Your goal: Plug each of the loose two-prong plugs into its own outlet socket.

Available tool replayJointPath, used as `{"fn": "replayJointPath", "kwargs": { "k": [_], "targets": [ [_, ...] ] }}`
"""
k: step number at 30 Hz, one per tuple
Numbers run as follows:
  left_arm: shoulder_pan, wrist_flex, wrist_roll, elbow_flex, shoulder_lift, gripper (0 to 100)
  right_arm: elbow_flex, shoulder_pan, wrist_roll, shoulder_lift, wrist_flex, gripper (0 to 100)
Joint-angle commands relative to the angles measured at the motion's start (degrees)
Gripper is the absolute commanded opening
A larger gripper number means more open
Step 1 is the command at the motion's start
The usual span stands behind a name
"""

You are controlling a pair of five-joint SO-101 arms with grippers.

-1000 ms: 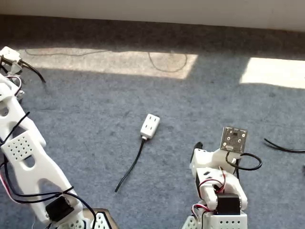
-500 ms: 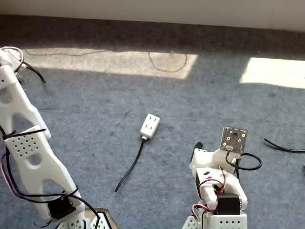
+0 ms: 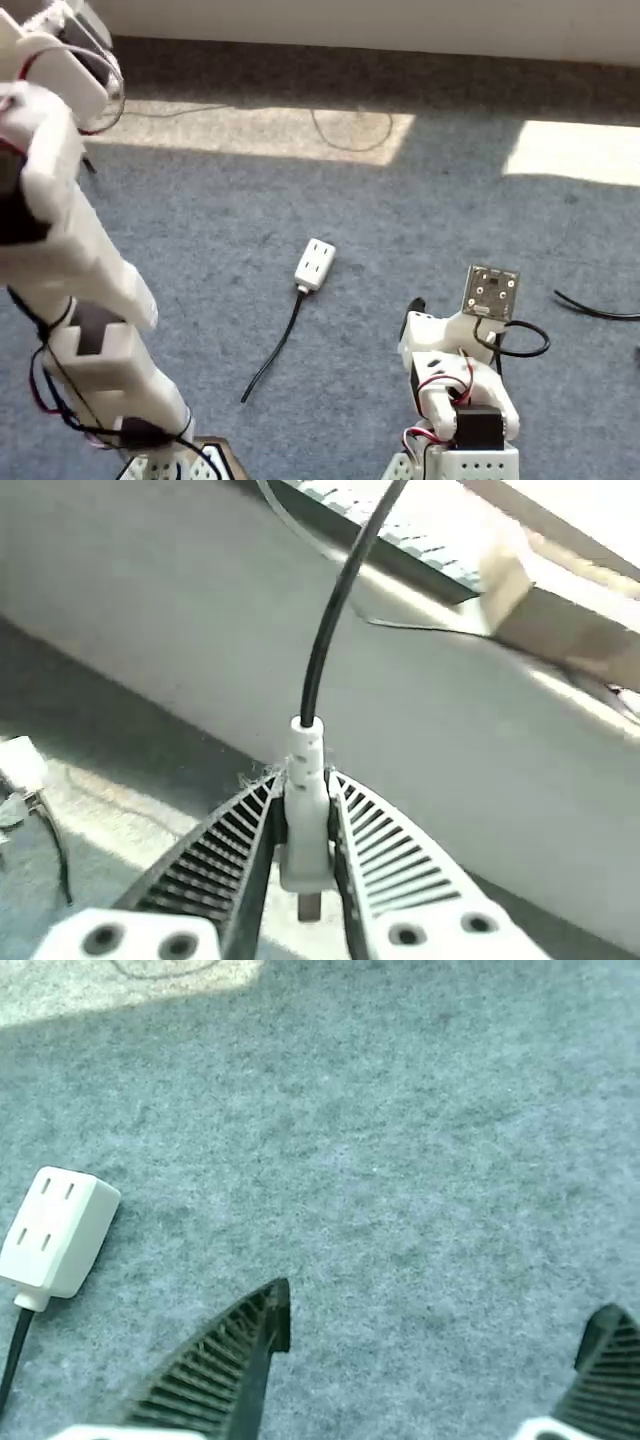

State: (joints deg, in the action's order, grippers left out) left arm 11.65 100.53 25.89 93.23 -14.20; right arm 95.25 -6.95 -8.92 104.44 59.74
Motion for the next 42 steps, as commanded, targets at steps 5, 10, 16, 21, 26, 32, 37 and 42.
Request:
{"fn": "replayJointPath", "kwargs": {
  "k": [5,10,16,21,26,32,37,42],
  "targets": [
    [-5.14,0.44,-0.18,1.98,19.56,1,7.16,-0.13,0.97,0.57,-0.31,42.9],
    [-7.87,0.35,-0.18,2.07,24.84,1,5.14,-0.04,0.88,0.66,-2.33,42.9],
    [-8.22,0.35,1.93,2.07,25.98,1,-10.42,-0.04,0.62,0.48,-3.56,42.8],
    [-8.22,0.62,23.56,1.63,25.80,1,-22.29,-0.22,0.70,0.31,-3.30,42.6],
    [-14.20,0.70,32.79,1.63,25.98,1,-28.88,-0.22,0.88,0.31,-3.21,29.1],
    [-27.56,0.79,32.88,0.66,26.24,1,-36.09,-0.48,2.90,0.66,-3.21,16.7],
    [-28.88,0.79,32.88,0.04,26.15,1,-44.97,-0.48,3.34,0.66,-3.12,16.6],
    [-29.23,0.79,32.97,0.04,25.71,1,-54.73,-3.30,3.34,0.66,-3.12,16.4]
  ]
}}
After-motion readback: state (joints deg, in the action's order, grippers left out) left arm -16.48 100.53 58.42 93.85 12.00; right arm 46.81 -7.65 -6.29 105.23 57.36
